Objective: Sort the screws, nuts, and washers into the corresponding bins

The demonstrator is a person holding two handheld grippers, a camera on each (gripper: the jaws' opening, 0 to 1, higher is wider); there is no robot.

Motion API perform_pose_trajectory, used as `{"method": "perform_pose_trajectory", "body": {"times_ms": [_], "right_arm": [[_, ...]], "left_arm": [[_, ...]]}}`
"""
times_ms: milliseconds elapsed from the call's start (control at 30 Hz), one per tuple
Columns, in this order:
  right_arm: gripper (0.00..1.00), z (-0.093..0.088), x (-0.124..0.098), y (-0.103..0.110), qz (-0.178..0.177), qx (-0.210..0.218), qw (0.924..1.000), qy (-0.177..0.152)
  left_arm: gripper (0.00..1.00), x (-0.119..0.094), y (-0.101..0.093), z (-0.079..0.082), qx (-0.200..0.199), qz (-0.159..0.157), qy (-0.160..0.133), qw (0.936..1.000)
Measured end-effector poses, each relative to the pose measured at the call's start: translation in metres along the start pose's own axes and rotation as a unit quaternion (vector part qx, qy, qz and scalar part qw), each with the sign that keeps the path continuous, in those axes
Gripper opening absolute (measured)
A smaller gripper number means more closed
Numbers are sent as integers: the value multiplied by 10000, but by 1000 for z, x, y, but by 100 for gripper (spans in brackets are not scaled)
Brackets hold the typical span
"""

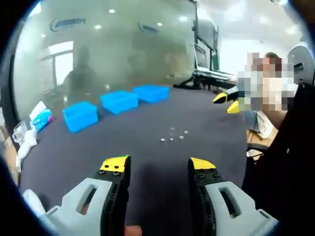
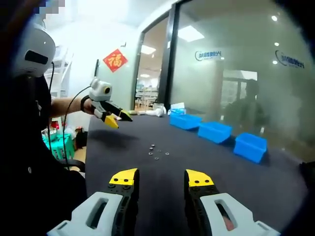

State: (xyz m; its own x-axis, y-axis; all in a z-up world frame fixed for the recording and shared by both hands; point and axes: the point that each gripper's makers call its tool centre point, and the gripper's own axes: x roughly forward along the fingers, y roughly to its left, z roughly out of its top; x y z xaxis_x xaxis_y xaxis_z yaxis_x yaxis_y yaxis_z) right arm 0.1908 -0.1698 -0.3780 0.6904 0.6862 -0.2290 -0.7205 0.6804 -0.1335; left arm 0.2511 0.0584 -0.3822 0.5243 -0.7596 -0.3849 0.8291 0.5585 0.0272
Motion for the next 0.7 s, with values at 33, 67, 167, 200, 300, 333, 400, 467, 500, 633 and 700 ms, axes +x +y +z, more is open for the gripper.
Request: {"method": "perform_pose_trajectory", "body": {"times_ms": [33,67,167,200,300,333,400,467,500,633,700], "right_arm": [[33,-1,0,-1,-9,-1,10000,6],[33,-1,-1,-1,-17,3,10000,5],[33,-1,-2,-2,-34,20,10000,-8],[33,-1,-2,-2,-36,18,10000,-8],[33,-1,-2,-3,-38,21,10000,-5],[33,-2,-2,-3,-46,23,10000,-2],[33,-3,-3,-4,-63,37,10000,5],[33,-3,-3,-4,-83,64,9999,-10],[33,-3,-3,-4,-86,73,9999,-15],[33,-5,0,-3,-68,78,9999,3],[33,-6,1,-2,-58,79,10000,15]], "left_arm": [[45,2,0,2,23,-59,2,10000],[45,5,-1,5,62,-131,-16,9999],[45,13,0,9,108,-213,55,9997],[45,16,1,9,188,-260,98,9994],[45,25,2,11,309,-428,260,9983],[45,27,2,12,325,-486,324,9978],[44,32,2,10,457,-607,510,9958],[44,38,2,11,529,-687,599,9944],[43,40,3,10,573,-724,666,9935],[41,54,5,9,769,-808,908,9896],[41,61,4,7,837,-913,1065,9866]]}}
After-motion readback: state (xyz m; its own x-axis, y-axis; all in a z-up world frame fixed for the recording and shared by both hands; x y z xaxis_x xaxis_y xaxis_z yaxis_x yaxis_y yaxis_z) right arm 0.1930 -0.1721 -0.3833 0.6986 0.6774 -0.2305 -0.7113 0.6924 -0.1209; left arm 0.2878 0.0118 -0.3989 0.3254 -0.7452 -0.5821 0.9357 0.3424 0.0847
